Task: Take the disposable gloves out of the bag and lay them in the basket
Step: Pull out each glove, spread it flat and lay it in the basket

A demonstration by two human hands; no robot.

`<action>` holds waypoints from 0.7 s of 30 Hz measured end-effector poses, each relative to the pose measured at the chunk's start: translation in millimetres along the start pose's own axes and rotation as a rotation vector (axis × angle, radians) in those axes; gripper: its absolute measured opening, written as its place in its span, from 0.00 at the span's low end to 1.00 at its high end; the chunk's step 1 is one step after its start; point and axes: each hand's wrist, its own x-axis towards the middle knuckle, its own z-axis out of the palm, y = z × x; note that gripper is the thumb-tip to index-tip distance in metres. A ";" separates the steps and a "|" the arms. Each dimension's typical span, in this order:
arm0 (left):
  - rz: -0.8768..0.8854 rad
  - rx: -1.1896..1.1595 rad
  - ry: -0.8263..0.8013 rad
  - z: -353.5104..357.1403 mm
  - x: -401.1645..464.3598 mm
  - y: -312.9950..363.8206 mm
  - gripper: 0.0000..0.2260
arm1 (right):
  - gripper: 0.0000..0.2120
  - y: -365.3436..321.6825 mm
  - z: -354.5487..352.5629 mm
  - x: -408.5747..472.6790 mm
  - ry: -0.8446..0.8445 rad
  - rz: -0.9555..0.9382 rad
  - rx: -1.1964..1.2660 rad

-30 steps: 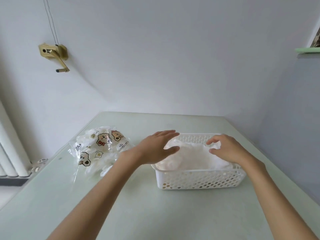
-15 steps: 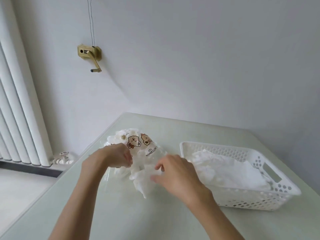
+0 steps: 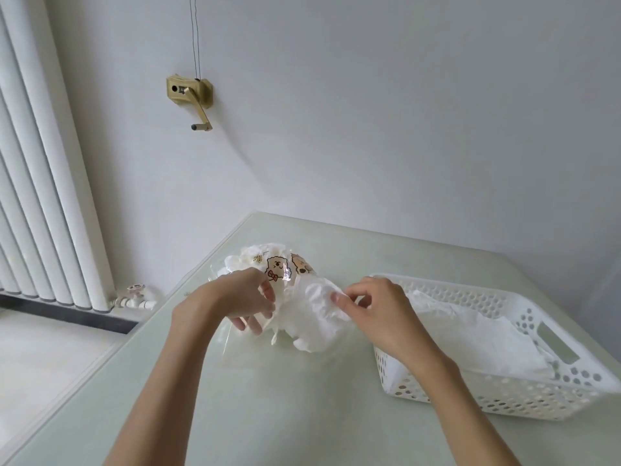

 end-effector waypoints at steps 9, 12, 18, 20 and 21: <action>0.351 -0.134 0.196 -1.5 -15.3 25.8 0.33 | 0.17 0.7 -19.9 2.6 -0.132 0.122 0.498; 0.460 -0.199 0.075 7.0 -12.7 29.3 0.33 | 0.19 0.5 -27.6 0.2 -0.161 0.090 0.541; 0.464 -0.320 0.017 14.4 -9.2 33.4 0.16 | 0.20 9.4 -35.0 1.3 -0.178 0.059 0.645; 0.435 -0.367 0.066 10.8 -9.6 36.5 0.19 | 0.20 14.3 -33.5 4.0 -0.132 0.112 0.666; 0.419 -0.394 0.068 9.2 -10.3 38.4 0.20 | 0.19 15.5 -32.7 5.0 -0.102 0.152 0.686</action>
